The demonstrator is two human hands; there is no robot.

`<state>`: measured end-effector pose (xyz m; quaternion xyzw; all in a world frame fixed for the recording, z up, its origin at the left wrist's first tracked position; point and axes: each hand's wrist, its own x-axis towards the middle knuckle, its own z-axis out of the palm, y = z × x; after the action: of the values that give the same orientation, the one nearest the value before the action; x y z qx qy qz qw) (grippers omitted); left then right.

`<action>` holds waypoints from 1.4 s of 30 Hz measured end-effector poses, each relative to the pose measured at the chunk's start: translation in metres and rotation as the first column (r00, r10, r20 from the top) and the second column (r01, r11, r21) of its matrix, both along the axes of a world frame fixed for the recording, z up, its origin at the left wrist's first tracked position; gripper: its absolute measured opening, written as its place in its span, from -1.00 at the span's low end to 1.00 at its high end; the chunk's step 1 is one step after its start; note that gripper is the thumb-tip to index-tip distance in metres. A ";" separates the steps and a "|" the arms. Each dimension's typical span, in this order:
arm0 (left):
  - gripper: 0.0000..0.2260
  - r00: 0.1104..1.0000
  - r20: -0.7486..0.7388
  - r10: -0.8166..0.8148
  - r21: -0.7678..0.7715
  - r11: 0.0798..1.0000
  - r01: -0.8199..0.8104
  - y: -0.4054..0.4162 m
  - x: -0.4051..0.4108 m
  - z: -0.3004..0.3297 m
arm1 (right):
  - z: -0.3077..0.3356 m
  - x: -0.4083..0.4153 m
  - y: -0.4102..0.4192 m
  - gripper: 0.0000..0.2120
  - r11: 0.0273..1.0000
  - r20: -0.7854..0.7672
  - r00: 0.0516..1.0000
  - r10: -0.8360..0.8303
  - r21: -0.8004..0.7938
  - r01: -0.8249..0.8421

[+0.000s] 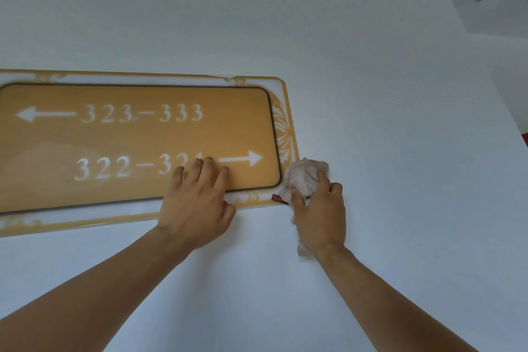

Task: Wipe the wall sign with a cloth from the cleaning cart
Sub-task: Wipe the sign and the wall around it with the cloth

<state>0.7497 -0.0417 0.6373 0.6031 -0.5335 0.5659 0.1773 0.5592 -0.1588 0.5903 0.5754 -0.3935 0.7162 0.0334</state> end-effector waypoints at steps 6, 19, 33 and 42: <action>-0.49 0.999 -0.036 0.009 -0.018 1.000 -0.009 0.006 0.016 -0.006 | -0.006 0.022 0.006 -0.38 0.997 0.082 0.997 -0.015 0.076 0.008; -0.44 0.996 -0.051 -0.069 -0.054 0.996 0.066 0.041 0.067 -0.003 | 0.001 0.064 0.035 -0.46 0.966 0.302 0.951 0.065 0.222 -0.136; -0.45 0.998 0.006 -0.065 0.013 0.998 0.065 0.084 0.176 -0.019 | 0.002 0.194 0.104 -0.39 0.979 0.338 0.940 0.037 0.179 -0.102; -0.46 0.998 0.020 -0.068 0.008 0.998 0.068 0.108 0.220 -0.029 | -0.001 0.261 0.137 -0.40 0.982 0.283 0.958 0.034 0.167 -0.085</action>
<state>0.9697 0.0662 0.6085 0.5796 -0.5575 0.5635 0.1890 0.8202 -0.0217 0.5889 0.4808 -0.4389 0.7530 -0.0955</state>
